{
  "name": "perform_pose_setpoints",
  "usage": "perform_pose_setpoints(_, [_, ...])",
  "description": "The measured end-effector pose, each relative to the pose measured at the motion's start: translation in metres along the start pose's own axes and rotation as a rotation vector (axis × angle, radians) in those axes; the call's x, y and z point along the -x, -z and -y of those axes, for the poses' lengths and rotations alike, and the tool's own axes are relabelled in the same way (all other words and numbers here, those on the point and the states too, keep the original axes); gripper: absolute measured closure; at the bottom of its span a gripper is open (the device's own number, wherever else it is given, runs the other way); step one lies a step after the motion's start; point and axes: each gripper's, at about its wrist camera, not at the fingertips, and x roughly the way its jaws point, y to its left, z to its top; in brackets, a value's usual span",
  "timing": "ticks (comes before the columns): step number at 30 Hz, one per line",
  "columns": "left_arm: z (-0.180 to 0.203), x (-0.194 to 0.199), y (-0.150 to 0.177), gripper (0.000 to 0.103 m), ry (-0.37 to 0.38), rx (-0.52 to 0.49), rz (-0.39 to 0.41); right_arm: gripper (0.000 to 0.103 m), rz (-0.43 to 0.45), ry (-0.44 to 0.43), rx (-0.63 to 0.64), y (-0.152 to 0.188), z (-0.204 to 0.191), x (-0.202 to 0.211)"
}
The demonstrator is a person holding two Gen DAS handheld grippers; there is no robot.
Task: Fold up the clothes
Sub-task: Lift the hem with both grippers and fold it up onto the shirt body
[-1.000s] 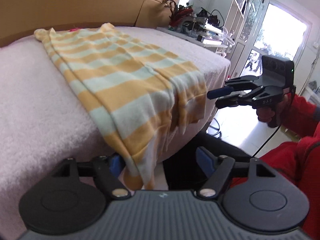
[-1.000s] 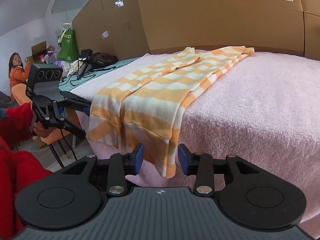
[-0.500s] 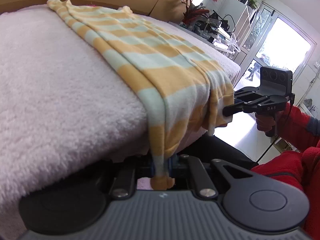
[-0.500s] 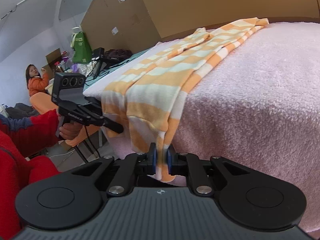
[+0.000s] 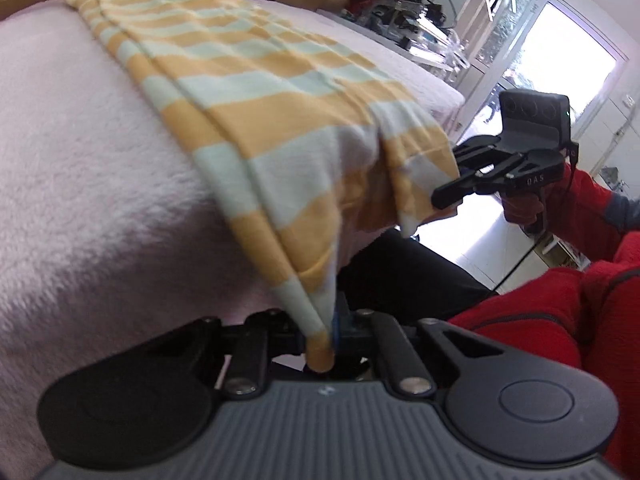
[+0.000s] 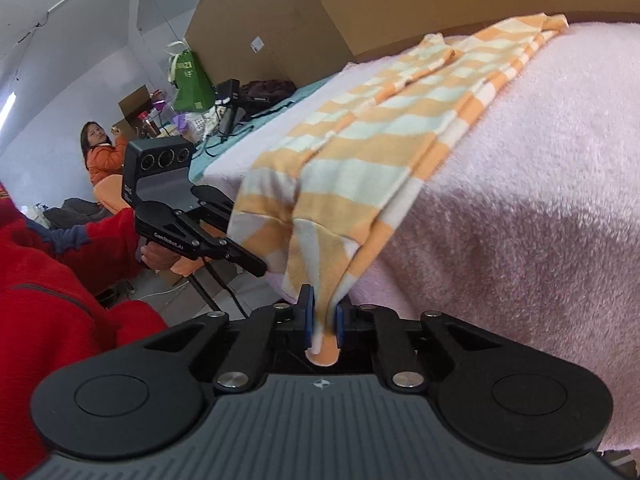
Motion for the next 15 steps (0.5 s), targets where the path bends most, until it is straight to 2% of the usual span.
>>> perform_pose_setpoints(4, [0.011, 0.017, -0.015, 0.099, 0.058, 0.005, 0.005, 0.091, 0.007, -0.079, -0.095, -0.018, 0.001, 0.013])
perform_pose_setpoints(8, [0.009, 0.036, -0.025, 0.099, 0.155, 0.052, 0.062, 0.091, 0.057, -0.214, -0.246, -0.03, 0.017, 0.016])
perform_pose_setpoints(12, [-0.009, 0.053, -0.029, 0.099, 0.279, 0.18, 0.169, 0.091, 0.109, -0.328, -0.39, -0.037, 0.034, 0.016])
perform_pose_setpoints(15, [-0.012, 0.049, -0.045, 0.099, 0.323, 0.275, 0.238, 0.091, 0.148, -0.371, -0.455, -0.041, 0.039, 0.016])
